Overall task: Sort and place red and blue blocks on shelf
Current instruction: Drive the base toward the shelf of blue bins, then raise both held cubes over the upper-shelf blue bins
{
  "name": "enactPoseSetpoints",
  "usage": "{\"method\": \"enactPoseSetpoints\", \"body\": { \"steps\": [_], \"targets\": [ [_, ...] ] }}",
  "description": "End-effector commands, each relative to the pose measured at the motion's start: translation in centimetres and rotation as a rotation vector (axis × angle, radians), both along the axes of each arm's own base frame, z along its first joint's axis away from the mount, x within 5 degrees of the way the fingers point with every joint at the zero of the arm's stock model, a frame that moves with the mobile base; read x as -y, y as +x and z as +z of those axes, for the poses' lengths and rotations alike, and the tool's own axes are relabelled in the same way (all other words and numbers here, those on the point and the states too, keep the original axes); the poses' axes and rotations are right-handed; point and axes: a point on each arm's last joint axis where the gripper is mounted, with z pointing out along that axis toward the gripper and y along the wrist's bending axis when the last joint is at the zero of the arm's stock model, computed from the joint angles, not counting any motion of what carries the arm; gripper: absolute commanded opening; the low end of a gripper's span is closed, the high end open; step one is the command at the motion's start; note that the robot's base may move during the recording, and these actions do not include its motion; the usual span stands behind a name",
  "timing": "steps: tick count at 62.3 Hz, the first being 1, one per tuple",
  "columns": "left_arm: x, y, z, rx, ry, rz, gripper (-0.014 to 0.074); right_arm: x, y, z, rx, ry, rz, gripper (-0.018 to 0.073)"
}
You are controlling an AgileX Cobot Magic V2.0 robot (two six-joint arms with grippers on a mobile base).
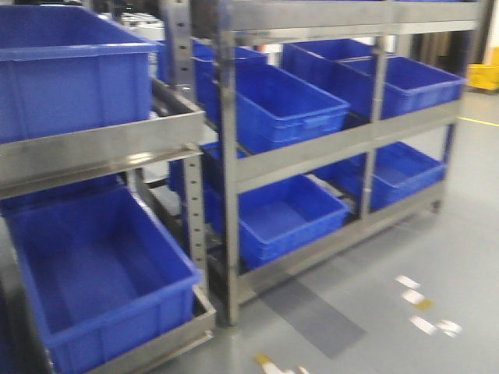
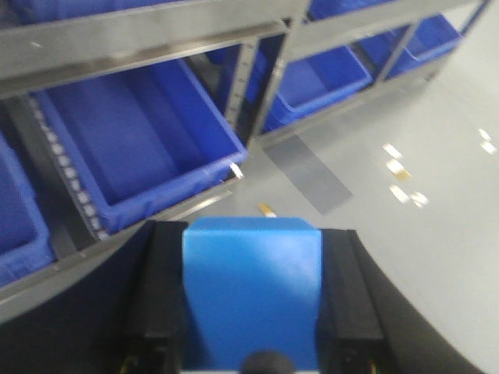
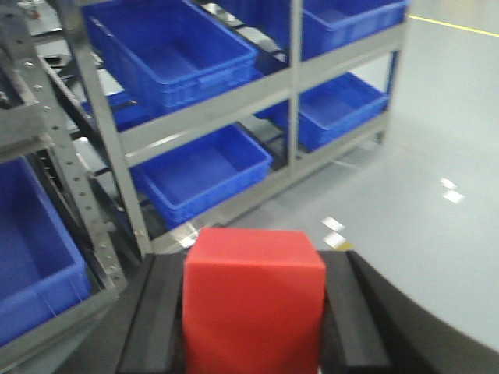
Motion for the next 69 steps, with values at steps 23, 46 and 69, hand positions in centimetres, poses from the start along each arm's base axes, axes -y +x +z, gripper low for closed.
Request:
{"method": "enactPoseSetpoints", "body": {
  "steps": [23,46,69],
  "targets": [
    [-0.01,0.42,1.65,0.108,-0.025,0.011,0.0124,0.08,0.11,1.74,0.117,-0.014,-0.006,0.0057],
    [-0.01,0.42,1.65,0.108,-0.025,0.011,0.0124,0.08,0.11,1.74,0.117,-0.014,-0.006,0.0057],
    [-0.01,0.42,1.65,0.108,-0.025,0.011,0.0124,0.08,0.11,1.74,0.117,-0.014,-0.006,0.0057]
  ]
}}
